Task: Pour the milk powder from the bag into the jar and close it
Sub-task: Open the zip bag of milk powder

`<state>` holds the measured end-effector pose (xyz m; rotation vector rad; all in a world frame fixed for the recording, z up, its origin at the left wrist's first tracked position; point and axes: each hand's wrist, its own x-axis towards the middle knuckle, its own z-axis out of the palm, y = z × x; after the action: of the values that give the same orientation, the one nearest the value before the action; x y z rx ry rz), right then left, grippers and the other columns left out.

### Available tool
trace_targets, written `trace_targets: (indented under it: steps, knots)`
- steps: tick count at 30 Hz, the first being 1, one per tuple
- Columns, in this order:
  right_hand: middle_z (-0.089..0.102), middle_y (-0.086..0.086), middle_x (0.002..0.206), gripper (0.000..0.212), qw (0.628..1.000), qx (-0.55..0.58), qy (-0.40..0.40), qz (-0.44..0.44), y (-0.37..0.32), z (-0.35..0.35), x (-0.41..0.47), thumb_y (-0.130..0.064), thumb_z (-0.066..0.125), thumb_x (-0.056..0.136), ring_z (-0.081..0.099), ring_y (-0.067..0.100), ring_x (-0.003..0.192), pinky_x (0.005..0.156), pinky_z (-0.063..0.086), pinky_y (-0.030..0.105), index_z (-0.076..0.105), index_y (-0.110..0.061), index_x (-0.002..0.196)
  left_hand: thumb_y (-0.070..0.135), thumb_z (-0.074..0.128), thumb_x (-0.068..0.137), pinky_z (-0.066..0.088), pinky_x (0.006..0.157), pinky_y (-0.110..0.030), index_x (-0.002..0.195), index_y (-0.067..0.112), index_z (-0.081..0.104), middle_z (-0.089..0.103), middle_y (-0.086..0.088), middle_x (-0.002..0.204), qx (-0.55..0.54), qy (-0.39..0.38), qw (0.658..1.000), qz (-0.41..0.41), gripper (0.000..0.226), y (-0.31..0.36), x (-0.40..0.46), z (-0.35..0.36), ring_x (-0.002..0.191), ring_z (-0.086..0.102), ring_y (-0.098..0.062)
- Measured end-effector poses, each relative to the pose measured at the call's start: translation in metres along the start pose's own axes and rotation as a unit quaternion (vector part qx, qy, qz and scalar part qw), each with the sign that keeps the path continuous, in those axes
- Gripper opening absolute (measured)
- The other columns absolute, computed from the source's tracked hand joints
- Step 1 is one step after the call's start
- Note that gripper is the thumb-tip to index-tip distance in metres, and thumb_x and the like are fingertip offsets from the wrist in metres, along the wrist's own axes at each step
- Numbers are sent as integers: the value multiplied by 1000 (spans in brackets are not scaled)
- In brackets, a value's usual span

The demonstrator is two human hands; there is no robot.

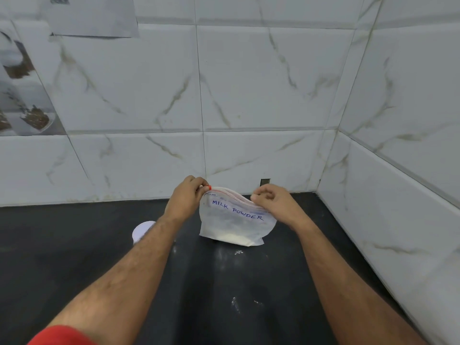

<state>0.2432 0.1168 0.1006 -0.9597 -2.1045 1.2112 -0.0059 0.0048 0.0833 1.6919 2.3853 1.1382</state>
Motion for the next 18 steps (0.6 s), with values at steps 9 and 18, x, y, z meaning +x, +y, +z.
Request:
trace_targets:
  steps: [9,18]
  knots:
    - [74,-7,93,18,945,-325,-14,-33,-37,27,24,-33,61,89,66,17,88,79,54,35,74,-21,91,30,57,99,39,74,-26,101,20,69,48,5,92,-23,13,1000,-9,16,-5,-4,-4,78,54,-14]
    - [45,-4,52,37,957,-278,-80,-12,-44,42,37,-17,59,83,41,17,55,58,38,31,41,-20,51,34,59,97,43,76,-28,105,24,69,54,1,94,-48,55,995,-72,16,-9,-20,-3,82,58,-17]
